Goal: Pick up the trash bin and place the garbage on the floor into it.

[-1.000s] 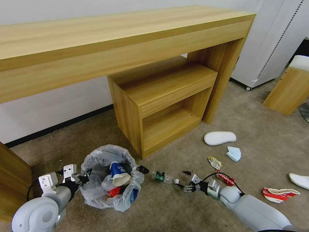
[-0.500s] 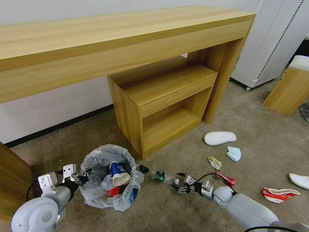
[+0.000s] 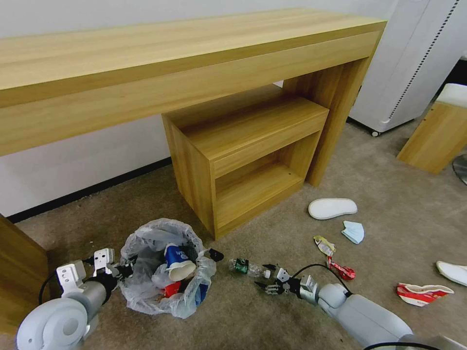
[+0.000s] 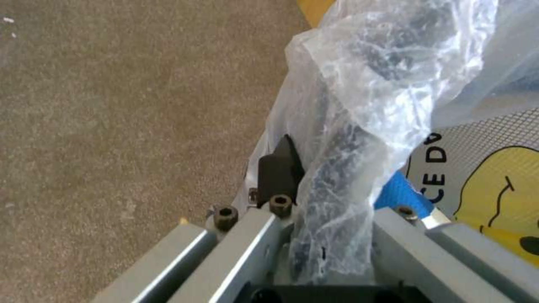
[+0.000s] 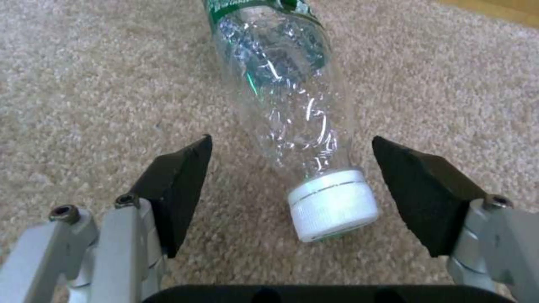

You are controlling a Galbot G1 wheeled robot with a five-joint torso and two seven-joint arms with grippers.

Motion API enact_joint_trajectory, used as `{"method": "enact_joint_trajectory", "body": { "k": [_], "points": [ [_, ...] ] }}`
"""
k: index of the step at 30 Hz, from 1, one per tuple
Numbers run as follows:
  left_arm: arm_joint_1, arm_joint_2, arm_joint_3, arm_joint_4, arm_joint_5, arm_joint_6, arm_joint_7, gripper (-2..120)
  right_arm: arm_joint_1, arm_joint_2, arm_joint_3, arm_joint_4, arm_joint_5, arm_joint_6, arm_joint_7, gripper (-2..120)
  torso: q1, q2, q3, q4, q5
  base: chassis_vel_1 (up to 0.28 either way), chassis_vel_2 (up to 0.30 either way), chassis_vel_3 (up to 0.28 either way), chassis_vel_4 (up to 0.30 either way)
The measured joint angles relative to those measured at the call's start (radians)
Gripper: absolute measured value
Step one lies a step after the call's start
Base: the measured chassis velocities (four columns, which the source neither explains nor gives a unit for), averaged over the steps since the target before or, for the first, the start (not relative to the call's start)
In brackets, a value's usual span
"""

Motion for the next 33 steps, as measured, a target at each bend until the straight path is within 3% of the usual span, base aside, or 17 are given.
{"method": "enact_joint_trajectory", "body": {
  "k": [5,10,27,33],
  "points": [
    [-0.002,0.000,0.000,0.001,0.000,-0.001,0.000,0,-0.001,0.004,0.002,-0.004,-0.002,0.002,0.001,68,0.000,0.000,0.000,0.0000,0.0001,0.000,0.000,0.000,0.000],
    [-0.003,0.000,0.002,0.009,0.003,-0.003,0.000,0,-0.005,0.000,0.008,-0.002,-0.005,0.011,0.003,48,0.000,0.000,0.000,-0.0001,0.0001,0.000,0.000,0.000,0.000],
    [-0.007,-0.001,0.010,0.013,0.010,-0.006,0.003,0,-0.031,-0.035,0.047,0.027,-0.014,0.025,0.009,35,0.000,0.000,0.000,-0.0001,0.0001,0.000,0.000,0.000,0.000],
    [-0.003,-0.005,0.009,0.010,0.012,-0.006,0.003,0,-0.034,-0.035,0.050,0.025,-0.017,0.034,0.009,21,0.000,0.000,0.000,-0.0001,-0.0001,0.000,0.000,0.000,0.000]
  ]
}}
